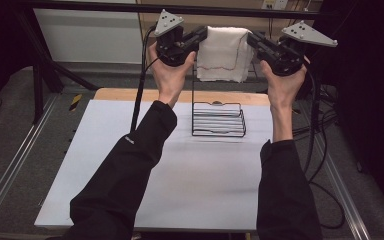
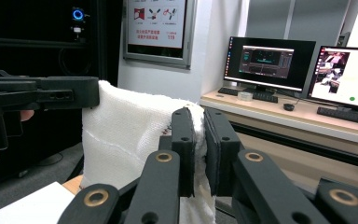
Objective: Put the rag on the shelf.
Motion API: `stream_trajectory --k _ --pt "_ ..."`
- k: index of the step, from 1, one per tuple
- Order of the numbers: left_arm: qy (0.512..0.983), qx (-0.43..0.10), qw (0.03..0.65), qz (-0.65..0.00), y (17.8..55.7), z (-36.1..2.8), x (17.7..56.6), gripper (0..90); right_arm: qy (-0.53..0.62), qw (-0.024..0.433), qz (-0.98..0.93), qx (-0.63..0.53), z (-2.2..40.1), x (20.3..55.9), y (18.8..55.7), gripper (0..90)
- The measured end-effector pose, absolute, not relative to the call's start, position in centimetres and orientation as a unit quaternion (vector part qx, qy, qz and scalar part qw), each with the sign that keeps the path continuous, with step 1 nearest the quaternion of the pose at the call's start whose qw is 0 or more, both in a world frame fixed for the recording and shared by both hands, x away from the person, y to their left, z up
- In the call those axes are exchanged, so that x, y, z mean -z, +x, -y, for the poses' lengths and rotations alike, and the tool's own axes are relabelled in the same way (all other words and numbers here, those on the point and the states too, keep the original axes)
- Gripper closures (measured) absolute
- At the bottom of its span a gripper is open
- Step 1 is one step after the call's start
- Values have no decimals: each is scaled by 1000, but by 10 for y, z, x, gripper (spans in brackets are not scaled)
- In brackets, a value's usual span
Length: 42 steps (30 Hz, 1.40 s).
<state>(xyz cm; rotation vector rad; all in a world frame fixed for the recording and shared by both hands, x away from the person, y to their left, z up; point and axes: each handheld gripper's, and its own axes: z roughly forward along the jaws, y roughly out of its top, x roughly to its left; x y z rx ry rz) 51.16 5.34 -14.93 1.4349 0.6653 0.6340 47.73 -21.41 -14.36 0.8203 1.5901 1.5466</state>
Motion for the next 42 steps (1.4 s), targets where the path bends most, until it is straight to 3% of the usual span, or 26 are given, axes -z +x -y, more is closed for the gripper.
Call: stream_trajectory --k 20,42 --pt "637 -275 650 -309 545 -51 169 839 337 365 -631 -595 216 158 513 834" --pt "669 -261 627 -301 537 -46 200 839 356 342 -651 -576 224 195 510 834"
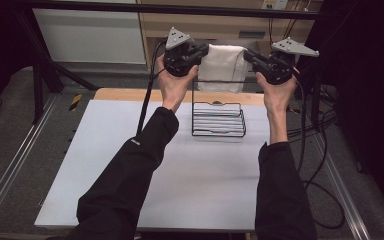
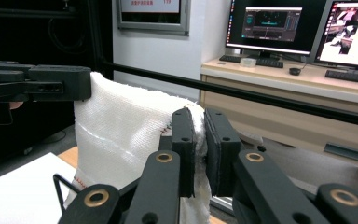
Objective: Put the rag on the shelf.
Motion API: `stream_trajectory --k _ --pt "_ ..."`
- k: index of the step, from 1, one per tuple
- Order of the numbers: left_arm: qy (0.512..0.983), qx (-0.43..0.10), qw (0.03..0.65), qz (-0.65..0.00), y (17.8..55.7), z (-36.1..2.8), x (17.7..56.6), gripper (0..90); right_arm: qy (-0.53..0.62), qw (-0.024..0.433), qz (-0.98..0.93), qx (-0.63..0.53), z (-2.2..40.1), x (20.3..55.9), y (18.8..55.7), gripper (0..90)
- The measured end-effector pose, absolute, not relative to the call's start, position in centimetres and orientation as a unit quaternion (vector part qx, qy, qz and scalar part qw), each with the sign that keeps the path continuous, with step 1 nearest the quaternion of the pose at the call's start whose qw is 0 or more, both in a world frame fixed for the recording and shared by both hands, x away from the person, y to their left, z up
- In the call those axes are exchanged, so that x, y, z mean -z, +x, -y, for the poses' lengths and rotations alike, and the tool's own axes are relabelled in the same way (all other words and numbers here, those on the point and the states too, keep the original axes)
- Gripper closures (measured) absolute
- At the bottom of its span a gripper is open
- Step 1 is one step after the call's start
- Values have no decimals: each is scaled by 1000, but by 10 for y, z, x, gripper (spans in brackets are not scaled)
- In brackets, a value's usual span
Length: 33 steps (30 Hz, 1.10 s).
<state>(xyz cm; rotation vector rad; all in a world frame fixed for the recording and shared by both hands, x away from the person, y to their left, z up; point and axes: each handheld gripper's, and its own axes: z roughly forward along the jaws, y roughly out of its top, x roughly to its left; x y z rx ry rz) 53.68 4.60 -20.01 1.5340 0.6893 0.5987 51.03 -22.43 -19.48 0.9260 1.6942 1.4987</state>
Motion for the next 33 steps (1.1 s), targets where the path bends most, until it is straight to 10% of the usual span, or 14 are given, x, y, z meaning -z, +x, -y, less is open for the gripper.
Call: stream_trajectory --k 33 --pt "704 -227 611 -280 513 -51 223 835 347 341 -679 -549 226 214 482 832"
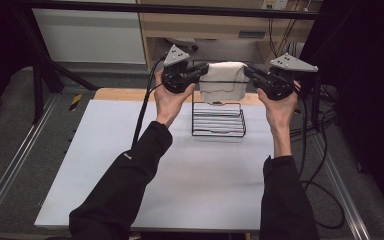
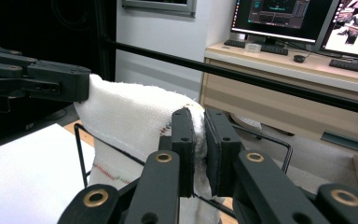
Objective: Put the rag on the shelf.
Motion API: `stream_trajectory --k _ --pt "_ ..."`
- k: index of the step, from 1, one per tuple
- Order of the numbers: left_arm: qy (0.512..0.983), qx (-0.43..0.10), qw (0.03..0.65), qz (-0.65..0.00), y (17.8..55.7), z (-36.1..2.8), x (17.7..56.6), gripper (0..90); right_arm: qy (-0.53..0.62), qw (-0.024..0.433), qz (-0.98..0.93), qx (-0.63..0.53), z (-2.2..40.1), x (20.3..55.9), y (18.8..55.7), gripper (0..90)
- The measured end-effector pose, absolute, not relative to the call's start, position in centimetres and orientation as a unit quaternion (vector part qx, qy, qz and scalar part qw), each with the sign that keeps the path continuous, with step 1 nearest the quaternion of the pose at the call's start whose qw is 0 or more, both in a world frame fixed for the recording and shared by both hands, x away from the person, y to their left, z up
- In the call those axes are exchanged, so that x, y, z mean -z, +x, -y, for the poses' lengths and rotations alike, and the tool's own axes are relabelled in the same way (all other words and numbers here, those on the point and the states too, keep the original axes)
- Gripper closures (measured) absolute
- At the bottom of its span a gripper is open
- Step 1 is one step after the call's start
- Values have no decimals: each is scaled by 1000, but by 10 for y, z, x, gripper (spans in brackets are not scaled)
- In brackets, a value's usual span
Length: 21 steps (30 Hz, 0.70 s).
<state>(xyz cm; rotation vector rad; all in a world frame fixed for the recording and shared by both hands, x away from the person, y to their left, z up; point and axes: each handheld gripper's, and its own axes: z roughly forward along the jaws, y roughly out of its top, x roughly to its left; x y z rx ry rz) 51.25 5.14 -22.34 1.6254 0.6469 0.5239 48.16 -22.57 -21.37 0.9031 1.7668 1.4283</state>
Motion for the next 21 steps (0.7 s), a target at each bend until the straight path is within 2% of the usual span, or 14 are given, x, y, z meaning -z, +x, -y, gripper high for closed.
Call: stream_trajectory --k 21 --pt "740 -215 580 -264 492 -54 238 808 334 319 -713 -527 227 239 461 826"
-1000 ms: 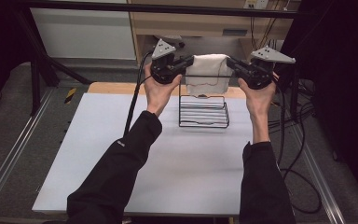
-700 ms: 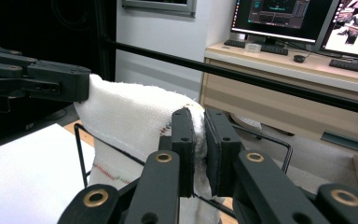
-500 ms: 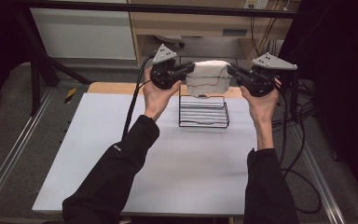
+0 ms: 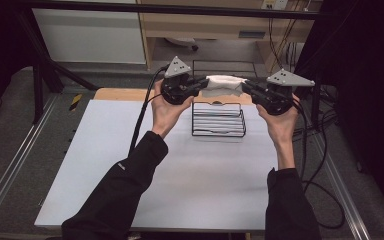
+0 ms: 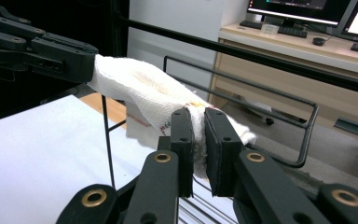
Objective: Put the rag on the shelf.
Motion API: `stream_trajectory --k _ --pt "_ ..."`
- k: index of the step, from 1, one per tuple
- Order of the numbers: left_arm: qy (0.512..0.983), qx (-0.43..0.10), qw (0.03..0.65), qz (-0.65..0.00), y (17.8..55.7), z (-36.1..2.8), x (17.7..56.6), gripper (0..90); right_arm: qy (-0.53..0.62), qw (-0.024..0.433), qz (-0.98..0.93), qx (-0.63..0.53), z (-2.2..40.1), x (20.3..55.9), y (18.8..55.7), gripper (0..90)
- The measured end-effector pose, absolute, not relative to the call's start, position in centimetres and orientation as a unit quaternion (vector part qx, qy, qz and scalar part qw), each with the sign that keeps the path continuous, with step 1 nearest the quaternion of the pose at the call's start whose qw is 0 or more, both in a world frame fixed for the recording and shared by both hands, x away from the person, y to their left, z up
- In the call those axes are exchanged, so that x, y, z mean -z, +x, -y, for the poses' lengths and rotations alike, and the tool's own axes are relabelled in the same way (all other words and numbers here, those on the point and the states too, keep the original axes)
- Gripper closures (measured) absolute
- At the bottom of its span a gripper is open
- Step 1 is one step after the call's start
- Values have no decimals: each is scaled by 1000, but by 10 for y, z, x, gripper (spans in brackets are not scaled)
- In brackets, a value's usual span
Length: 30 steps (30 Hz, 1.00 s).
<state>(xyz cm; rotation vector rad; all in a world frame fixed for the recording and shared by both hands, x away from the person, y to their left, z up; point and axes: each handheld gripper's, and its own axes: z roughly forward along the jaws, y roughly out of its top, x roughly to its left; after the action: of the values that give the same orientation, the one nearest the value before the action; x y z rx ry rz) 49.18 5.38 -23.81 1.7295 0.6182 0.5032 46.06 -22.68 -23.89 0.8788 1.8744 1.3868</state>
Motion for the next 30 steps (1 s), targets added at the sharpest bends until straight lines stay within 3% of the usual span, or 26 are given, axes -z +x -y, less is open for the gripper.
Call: stream_trajectory --k 11,22,30 --pt "740 -207 580 -271 483 -68 228 742 332 317 -718 -524 225 248 460 826" --pt "750 -191 561 -294 502 -50 206 887 329 318 -720 -522 225 250 459 824" --pt "770 -179 542 -285 501 -43 216 897 328 314 -720 -524 226 252 458 822"
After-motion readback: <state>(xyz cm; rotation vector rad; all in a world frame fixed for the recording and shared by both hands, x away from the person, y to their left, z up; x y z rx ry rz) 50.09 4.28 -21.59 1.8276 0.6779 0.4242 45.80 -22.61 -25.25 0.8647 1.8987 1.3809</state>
